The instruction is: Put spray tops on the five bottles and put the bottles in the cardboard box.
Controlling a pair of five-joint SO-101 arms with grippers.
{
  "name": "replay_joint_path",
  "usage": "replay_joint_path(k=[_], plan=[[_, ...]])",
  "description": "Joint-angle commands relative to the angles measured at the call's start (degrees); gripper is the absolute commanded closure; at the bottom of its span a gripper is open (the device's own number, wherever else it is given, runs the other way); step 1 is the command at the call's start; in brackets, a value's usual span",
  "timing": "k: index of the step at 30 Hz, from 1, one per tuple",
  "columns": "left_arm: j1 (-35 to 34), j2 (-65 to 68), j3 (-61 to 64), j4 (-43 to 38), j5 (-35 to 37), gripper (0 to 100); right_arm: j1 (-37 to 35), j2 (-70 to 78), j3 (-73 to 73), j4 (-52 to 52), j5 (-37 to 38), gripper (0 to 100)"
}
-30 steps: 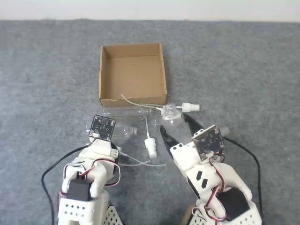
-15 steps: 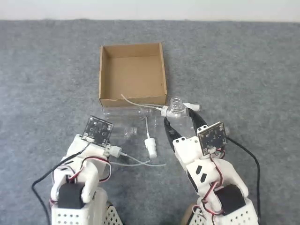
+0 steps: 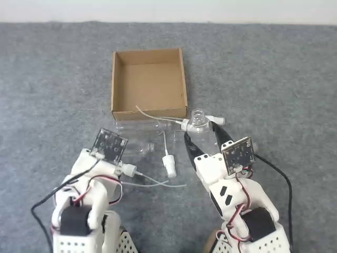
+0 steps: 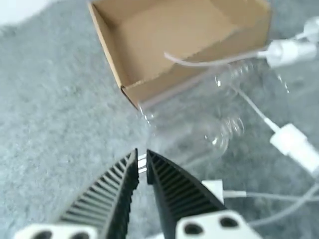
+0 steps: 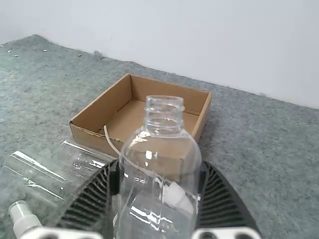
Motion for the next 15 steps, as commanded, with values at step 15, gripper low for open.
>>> replay_joint_path(k=[15], plan=[[-0.26, 33.85, -15.25, -0.62, 13.54, 86, 6.02, -0.84, -0.88, -3.21, -2.37, 95.4]])
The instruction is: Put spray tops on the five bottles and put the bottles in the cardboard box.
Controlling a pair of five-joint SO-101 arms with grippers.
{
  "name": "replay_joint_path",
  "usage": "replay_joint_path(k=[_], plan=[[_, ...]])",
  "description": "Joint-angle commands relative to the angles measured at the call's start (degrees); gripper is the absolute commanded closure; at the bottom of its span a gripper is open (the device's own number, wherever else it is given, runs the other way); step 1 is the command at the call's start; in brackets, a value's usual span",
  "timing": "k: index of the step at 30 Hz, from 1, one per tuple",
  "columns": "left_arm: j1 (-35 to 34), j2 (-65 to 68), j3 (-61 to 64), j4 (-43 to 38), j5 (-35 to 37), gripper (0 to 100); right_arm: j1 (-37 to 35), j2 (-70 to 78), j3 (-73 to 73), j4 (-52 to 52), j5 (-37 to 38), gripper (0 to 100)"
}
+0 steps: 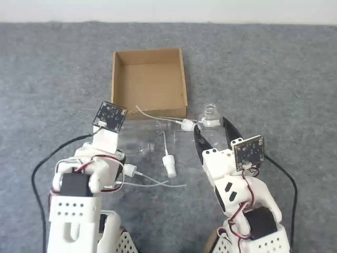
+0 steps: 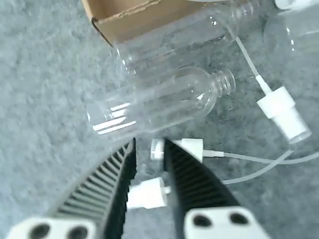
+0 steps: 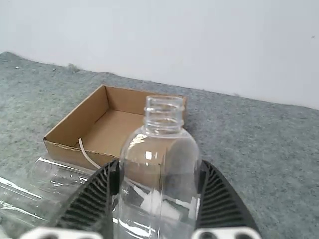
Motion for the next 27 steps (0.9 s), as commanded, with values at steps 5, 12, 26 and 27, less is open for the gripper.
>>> replay_joint_path(k=[5, 12, 26, 27], plan=[[0.09, 7.38, -3.56, -1.76, 11.87, 84, 0.75, -0.84, -0.88, -1.54, -0.62, 95.4], [0.09, 19.87, -5.41, -3.43, 15.91, 84, 0.57, -0.84, -0.88, -1.54, -0.53, 95.4], [0.26, 33.76, -10.95, -4.31, 21.54, 85, 0.4, -0.84, -0.88, -1.45, -0.53, 95.4], [0.26, 33.85, -10.68, -5.1, 21.63, 85, 0.4, -0.84, -0.88, -1.45, -0.53, 95.4]])
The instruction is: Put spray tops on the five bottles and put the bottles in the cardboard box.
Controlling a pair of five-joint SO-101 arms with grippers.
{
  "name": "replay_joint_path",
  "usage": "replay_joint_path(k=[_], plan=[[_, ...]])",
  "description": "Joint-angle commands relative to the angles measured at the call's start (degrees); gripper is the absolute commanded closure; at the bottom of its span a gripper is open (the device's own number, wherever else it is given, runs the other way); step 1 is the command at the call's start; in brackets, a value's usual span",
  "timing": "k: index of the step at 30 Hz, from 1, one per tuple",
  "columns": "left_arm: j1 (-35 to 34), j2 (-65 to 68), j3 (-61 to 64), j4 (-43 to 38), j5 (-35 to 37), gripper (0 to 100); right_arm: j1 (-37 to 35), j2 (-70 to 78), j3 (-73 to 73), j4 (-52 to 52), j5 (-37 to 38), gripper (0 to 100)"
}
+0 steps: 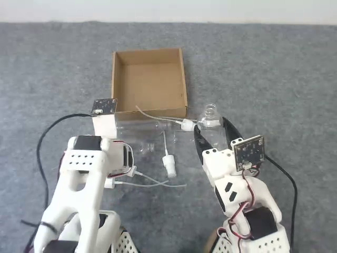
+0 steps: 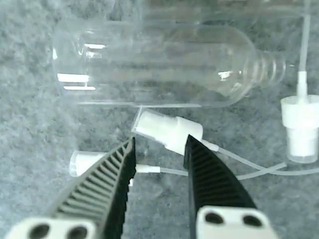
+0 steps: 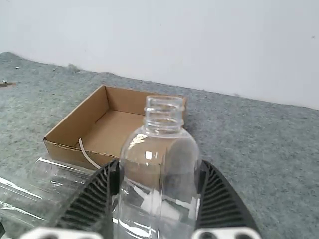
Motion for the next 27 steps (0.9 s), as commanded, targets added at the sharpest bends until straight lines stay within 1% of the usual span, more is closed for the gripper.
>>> replay_joint_path(k=[1, 5, 10, 14, 24, 27], plan=[[0.35, 0.35, -2.77, -3.69, 1.32, 85, 0.4, -0.84, -0.88, -1.45, -0.53, 95.4], [0.35, 0.35, -0.84, -8.09, 5.63, 85, 0.31, -0.84, -0.88, -1.45, -0.53, 95.4], [1.58, 0.35, 4.7, -15.21, 8.0, 85, 0.31, -0.84, -0.88, -1.45, -0.53, 95.4], [3.16, 0.35, 6.99, -18.64, 9.76, 85, 0.31, -0.84, -0.88, -1.45, -0.53, 95.4], [2.55, 0.35, 7.6, -18.64, 9.76, 85, 0.31, -0.84, -0.88, -1.36, -0.53, 95.4], [2.55, -0.09, 5.85, -16.18, 9.76, 85, 0.31, -0.84, -0.88, -1.36, -0.53, 95.4]])
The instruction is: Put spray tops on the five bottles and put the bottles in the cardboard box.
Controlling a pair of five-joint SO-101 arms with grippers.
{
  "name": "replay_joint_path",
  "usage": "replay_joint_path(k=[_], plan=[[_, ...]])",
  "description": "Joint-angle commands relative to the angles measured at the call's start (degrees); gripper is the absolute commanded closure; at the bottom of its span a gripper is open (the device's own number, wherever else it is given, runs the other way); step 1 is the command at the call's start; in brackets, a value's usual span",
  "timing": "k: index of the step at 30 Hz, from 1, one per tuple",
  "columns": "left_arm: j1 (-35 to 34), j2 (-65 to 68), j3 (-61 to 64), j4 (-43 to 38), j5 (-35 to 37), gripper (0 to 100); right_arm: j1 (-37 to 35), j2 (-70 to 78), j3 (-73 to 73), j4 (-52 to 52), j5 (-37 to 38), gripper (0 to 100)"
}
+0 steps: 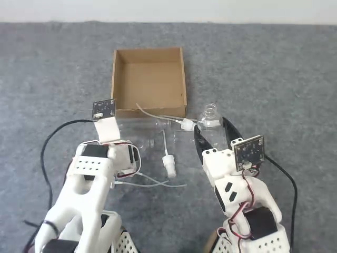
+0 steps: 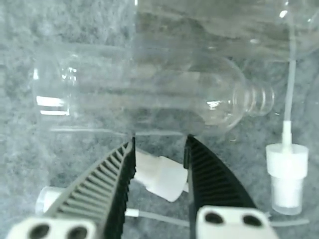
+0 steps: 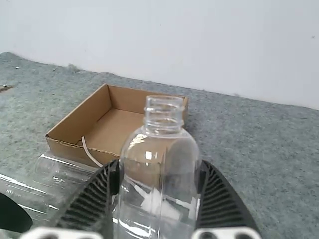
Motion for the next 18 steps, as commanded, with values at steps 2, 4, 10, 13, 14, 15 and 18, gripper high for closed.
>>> replay_joint_path(k=[2, 4, 10, 13, 14, 15, 18], plan=[[-0.18, 0.09, -4.62, 3.78, 0.62, 85, 0.31, -0.84, -0.88, -1.36, -0.53, 95.4], [-0.18, 0.18, -6.46, 6.59, 0.53, 85, 0.31, -0.84, -0.79, -1.36, -0.53, 95.4], [-0.53, 0.26, -7.69, 7.82, 0.53, 85, 0.31, -0.84, -0.79, -1.36, -0.53, 95.4], [-0.53, 0.26, -7.87, 7.82, 0.53, 84, 0.31, -0.84, -0.79, -1.36, -0.53, 95.4], [-0.53, 0.26, -7.96, 7.82, 0.53, 84, 0.31, -0.84, -0.79, -1.36, -0.53, 95.4], [-0.53, 0.26, -8.13, 7.82, 0.53, 84, 0.31, -0.84, -0.79, -1.36, -0.53, 95.4], [-0.53, 0.26, -9.01, 8.7, 0.35, 85, 0.31, -0.84, -0.79, -1.36, -0.53, 95.4]])
